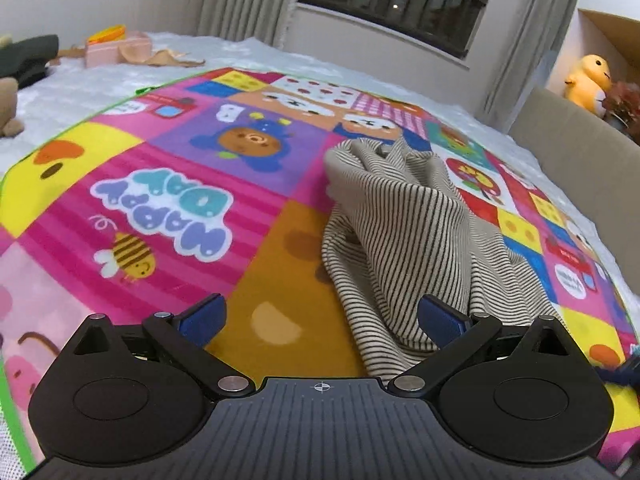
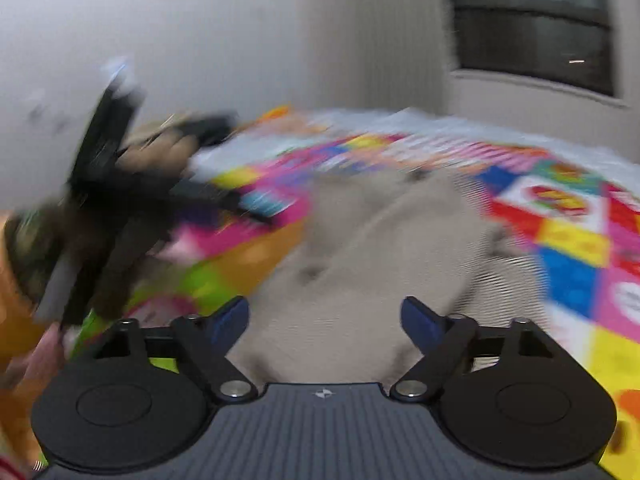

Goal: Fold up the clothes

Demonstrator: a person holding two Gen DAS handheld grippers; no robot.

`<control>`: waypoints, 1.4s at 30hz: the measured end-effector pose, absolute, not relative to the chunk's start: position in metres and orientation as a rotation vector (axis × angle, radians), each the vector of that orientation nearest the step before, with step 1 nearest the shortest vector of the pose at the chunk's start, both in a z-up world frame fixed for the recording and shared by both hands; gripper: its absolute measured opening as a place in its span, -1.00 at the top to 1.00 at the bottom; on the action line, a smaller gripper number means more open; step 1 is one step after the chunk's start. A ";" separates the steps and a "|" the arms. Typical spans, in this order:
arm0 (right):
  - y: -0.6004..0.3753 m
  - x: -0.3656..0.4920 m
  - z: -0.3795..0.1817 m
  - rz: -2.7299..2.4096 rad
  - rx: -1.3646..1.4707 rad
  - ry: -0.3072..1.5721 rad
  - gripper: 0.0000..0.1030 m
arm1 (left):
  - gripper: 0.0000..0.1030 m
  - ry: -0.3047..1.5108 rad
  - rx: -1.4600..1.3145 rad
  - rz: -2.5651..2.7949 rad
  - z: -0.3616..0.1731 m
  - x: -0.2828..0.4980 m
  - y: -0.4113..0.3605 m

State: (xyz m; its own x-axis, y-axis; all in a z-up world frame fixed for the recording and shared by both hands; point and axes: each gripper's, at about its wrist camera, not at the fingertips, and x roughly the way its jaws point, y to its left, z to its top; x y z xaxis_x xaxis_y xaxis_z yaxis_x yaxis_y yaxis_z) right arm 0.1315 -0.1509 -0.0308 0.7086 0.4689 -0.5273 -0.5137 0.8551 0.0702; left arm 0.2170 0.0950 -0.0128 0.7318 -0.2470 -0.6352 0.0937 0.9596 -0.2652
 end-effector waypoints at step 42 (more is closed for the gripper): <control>-0.382 0.266 -0.092 -0.254 0.019 0.628 0.50 | 0.48 0.614 -0.175 0.013 0.010 0.329 0.208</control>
